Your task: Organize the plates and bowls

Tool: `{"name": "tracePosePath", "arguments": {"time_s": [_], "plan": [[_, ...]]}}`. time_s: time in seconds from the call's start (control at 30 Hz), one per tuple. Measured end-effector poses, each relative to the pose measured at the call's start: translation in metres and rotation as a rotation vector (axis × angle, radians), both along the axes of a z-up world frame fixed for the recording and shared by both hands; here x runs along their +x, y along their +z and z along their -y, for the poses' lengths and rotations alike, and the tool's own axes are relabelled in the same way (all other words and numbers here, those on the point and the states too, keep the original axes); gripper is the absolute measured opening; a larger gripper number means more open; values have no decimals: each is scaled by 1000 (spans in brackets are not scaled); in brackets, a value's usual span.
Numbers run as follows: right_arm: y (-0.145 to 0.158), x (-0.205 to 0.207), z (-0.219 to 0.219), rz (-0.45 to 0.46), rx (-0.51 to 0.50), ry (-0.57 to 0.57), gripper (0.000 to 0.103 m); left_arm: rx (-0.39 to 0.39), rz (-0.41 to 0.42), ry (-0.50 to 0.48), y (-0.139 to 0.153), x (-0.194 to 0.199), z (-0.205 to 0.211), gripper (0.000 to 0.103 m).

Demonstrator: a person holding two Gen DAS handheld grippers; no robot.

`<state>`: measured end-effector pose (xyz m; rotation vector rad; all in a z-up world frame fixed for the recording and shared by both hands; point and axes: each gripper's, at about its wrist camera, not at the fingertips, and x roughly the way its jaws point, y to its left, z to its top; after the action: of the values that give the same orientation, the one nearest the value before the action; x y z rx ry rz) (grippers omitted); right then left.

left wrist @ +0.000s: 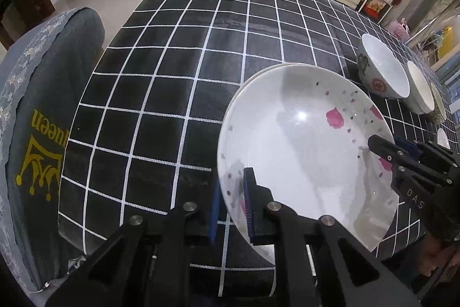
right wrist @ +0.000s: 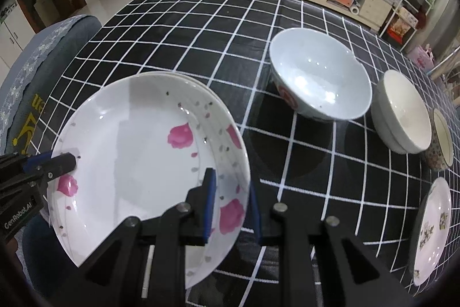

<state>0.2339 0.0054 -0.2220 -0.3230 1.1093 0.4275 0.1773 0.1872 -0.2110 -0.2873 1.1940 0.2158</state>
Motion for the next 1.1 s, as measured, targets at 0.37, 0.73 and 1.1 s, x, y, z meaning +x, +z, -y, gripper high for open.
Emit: {"name": "tracePosePath", "arguments": {"time_s": [0.37,0.73,1.1], "plan": [[-1,3,1,-1,9,6,26,-2,-13,19,-4,7,-1,12],[19,-4,24,-19,97,-27,32,3,29,24,23,-10,9,16],[77,-28,69,81,188,-62,52,17,146,-110,82,-16,74,25]]}}
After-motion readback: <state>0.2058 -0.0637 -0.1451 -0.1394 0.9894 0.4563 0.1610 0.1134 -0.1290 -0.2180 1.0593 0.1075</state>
